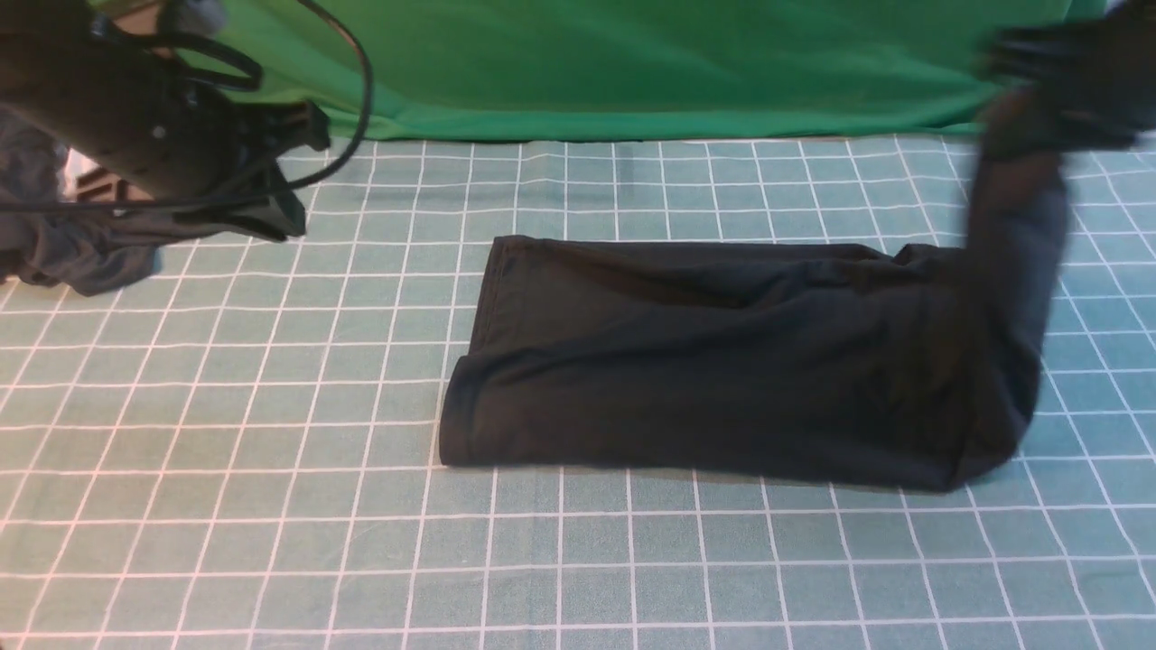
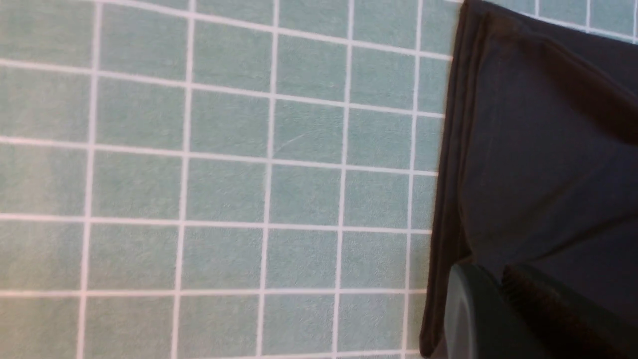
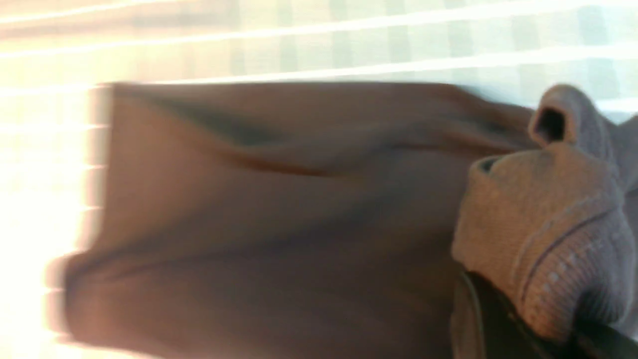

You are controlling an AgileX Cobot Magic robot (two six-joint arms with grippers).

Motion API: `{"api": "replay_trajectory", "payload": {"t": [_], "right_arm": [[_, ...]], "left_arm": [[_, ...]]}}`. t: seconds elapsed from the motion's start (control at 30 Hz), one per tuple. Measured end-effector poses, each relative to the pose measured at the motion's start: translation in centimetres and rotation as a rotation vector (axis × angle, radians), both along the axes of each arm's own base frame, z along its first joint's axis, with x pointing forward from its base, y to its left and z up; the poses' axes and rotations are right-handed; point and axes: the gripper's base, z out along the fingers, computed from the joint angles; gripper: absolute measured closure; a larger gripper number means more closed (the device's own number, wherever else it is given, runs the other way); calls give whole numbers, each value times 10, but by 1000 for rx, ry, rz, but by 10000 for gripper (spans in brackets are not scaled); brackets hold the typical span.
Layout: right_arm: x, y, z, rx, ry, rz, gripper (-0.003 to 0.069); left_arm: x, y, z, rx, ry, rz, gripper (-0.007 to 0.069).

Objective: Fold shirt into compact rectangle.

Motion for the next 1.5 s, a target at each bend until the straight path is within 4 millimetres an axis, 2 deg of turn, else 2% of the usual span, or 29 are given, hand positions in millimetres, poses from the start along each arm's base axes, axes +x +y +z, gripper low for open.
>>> {"api": "replay_trajectory", "payload": {"t": [0.07,0.1,0.13,0.17,0.23,0.3,0.4,0.43,0.5,0.6,0.67,0.77,0.8,0.9,1.0,1.03,1.07,1.1,1.23,1.27,1.33,1.37,1.43,1.5], "right_arm": [[0,35,-3,39,-14,46,640],[0,39,-3,40,-16,55,640],[-1,72,-10,67,-15,99,640],[-1,75,-11,68,-16,106,640],[-1,114,-26,91,-4,152,640],[-1,136,-38,104,3,173,640],[1,174,-68,116,0,212,635],[1,174,-68,116,0,212,634],[2,194,-90,122,-12,228,615],[2,208,-107,126,-21,240,561],[1,215,-115,128,-22,245,482],[-2,217,-115,123,-14,259,325],[-4,216,-112,112,-9,270,269],[-7,201,-97,62,0,318,196],[-9,168,-68,-8,32,352,208],[-9,165,-65,-17,33,356,211],[-9,147,-54,-60,61,362,234],[-11,120,-43,-133,116,362,260],[-7,63,-30,-257,176,294,315],[-7,57,-31,-268,186,283,320],[-7,24,-39,-293,237,223,336],[-8,20,-42,-297,251,216,337],[-15,-4,-71,-315,369,186,320],[-20,-7,-89,-309,417,184,301]], "left_arm": [[-1,0,0,-1,7,-1,589],[-1,0,0,-1,7,-1,589],[-1,0,0,-10,8,0,589],[-1,-1,0,-11,8,0,589],[0,-1,0,-14,4,2,589],[0,-1,0,-14,-1,3,589],[0,-1,1,-14,-4,4,589],[0,-1,1,-14,-4,4,589],[0,-1,1,-13,-5,3,589],[0,-1,1,-10,-8,-2,589],[0,-1,1,-10,-8,-2,589],[0,-1,1,-20,-6,-1,589],[0,-2,1,-26,0,-2,589],[-1,-2,1,-32,6,-6,589],[-2,-3,0,-39,22,-11,589],[-2,-3,0,-39,22,-11,589],[-4,-4,0,-45,41,-21,589],[-6,-5,-1,-56,68,-36,589],[-13,-10,-2,-86,125,-82,587],[-13,-12,-2,-89,128,-86,587],[-17,-20,-8,-90,145,-110,576],[-17,-22,-10,-90,148,-113,574],[-25,-40,-30,-88,183,-151,548],[-30,-50,-43,-84,201,-170,529]]}}
